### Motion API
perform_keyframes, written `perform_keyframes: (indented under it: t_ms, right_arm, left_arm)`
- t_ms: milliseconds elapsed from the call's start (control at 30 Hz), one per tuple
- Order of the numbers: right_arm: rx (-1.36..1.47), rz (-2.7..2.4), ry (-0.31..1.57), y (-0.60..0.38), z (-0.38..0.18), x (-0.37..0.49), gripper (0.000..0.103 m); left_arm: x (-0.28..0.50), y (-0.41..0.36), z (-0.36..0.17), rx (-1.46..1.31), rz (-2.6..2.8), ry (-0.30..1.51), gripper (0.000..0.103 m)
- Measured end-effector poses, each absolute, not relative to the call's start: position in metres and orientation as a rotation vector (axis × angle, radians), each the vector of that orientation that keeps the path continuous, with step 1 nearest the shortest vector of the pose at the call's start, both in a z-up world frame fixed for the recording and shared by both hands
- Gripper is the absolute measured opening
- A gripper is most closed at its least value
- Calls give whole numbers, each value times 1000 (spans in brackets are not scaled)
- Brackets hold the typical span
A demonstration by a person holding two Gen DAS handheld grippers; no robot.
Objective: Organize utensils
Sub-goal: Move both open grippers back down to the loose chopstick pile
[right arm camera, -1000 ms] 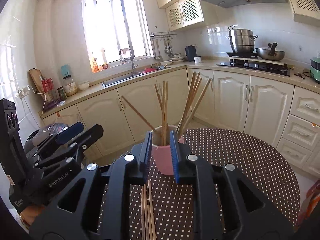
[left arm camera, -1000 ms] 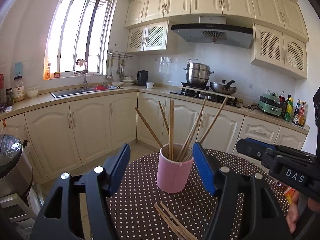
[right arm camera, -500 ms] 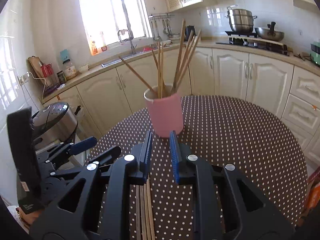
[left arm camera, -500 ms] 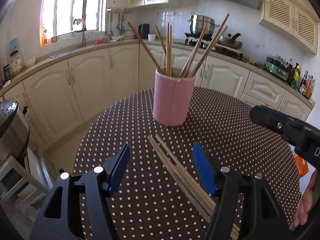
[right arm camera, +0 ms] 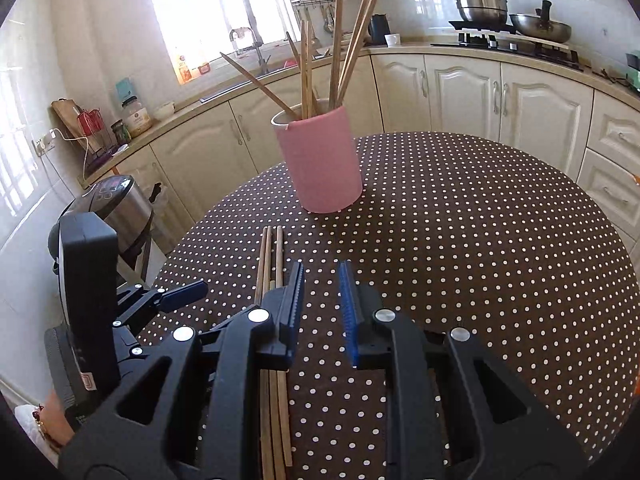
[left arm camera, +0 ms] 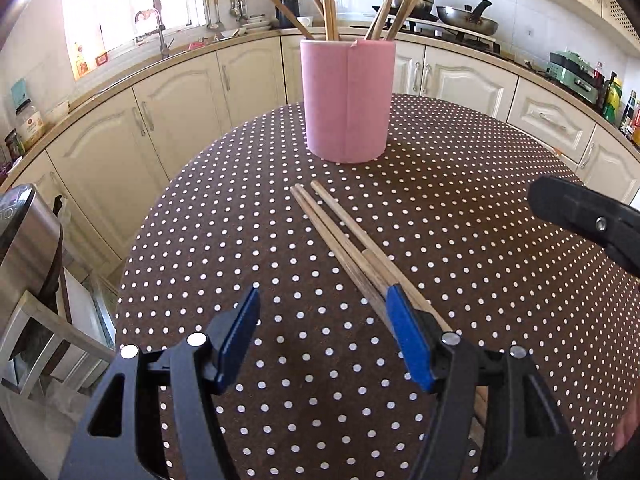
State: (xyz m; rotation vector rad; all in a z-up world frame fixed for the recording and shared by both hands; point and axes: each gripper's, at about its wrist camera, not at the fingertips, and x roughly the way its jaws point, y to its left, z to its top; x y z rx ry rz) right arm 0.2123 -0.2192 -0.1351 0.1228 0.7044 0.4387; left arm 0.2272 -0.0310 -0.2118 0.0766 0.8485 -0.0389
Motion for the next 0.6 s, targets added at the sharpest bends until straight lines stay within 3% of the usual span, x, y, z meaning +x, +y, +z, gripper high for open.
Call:
perform_keyframes:
  t_ms: [600]
  right_arm:
    - [130,472,755,-216,-149,221,19]
  left_arm:
    - [247,-26,-212,42,-6,905,65]
